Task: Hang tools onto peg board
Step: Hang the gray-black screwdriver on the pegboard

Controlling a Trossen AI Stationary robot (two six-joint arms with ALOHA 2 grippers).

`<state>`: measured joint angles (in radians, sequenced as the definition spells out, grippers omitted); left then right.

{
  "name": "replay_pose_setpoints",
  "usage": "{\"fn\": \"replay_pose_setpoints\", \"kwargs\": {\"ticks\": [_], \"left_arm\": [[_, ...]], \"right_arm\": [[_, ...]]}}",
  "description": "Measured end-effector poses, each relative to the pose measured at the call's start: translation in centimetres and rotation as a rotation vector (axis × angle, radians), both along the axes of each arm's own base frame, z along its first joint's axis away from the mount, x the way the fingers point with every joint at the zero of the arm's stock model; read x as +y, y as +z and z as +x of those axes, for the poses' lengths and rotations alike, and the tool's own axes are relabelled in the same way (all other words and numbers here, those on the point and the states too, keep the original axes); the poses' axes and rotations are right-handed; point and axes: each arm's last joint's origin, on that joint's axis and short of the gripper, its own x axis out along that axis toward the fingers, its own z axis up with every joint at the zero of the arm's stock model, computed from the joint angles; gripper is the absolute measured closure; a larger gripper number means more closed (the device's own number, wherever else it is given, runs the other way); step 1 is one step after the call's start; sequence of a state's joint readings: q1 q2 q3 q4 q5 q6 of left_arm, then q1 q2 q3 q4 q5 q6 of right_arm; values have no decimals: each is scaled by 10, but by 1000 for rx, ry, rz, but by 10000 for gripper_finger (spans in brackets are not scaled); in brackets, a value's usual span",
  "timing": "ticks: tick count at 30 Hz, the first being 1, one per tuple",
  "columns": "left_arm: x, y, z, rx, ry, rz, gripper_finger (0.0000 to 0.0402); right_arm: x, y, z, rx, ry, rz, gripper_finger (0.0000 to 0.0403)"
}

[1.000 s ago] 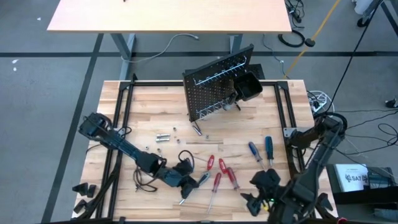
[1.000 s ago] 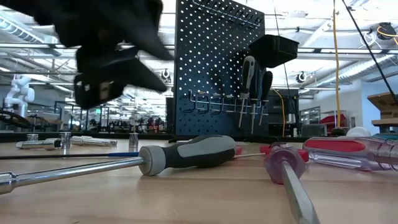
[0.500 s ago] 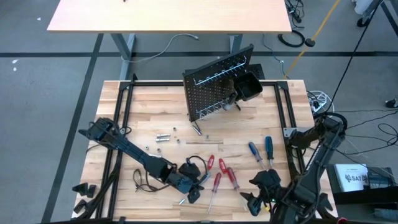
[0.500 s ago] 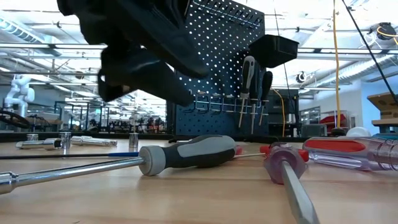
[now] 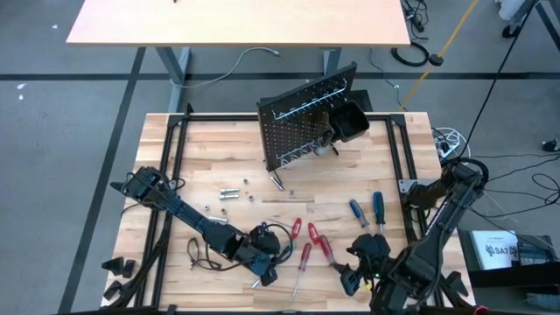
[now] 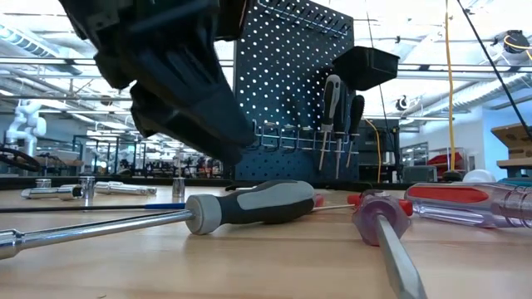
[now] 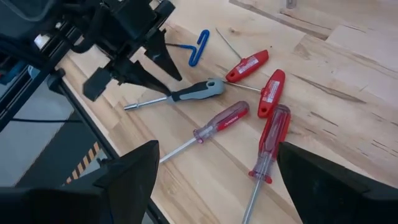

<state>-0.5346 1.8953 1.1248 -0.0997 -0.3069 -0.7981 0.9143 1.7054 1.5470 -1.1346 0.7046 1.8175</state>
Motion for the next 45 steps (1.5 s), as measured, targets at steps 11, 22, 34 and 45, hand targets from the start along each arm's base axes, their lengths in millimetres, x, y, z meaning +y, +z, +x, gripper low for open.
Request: {"fn": "replay_pose_setpoints", "kwargs": {"ticks": [11,22,34,45], "left_arm": [[4,-4,0,11,42,47,260],[-5,-38,9,39,35,-28,260],[-7,-53,8,87,-85,57,262],[-6,-54,6,102,-106,95,330]], "right_arm": [[-6,-1,7,28,-18,24,87],[-8,-1,9,37,-27,34,87],[-8,-1,9,36,-33,38,87],[-10,0,12,15,-41,28,87]]}}
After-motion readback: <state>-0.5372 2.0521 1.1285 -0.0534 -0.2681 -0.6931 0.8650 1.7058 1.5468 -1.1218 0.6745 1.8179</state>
